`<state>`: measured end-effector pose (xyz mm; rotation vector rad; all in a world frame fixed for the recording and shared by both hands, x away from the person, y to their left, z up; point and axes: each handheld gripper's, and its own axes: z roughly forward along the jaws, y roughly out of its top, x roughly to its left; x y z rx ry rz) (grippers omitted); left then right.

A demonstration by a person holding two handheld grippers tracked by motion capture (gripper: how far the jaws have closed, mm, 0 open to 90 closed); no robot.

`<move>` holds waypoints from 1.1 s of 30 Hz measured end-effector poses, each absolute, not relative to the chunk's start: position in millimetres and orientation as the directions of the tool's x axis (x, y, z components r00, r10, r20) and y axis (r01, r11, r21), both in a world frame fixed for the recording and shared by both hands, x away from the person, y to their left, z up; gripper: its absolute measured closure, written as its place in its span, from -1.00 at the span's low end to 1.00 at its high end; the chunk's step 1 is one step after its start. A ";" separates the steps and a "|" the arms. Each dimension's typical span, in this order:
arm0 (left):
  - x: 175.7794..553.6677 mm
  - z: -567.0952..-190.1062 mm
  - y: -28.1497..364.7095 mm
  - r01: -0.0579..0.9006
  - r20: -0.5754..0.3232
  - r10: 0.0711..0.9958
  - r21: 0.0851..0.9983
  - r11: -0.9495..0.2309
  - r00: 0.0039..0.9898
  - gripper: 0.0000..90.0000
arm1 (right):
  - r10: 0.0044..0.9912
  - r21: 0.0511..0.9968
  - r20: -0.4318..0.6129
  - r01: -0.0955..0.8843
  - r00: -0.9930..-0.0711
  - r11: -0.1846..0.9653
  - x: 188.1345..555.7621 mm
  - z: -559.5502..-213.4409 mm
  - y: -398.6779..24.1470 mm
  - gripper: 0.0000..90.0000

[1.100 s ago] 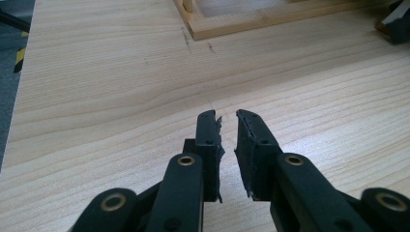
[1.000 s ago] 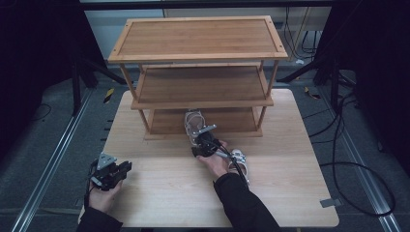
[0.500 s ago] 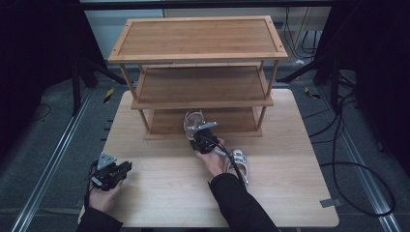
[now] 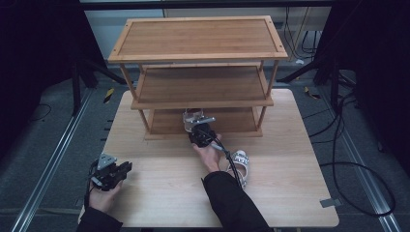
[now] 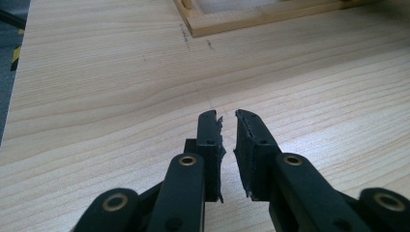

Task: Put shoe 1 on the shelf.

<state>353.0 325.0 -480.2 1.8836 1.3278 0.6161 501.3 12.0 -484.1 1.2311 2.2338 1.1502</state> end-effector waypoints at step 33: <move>353.7 -481.8 325.5 0.590 -0.023 0.943 0.785 -0.189 0.333 0.59 | 0.796 0.841 0.095 0.476 -0.598 0.257 441.9 -408.6 -39.7 -0.51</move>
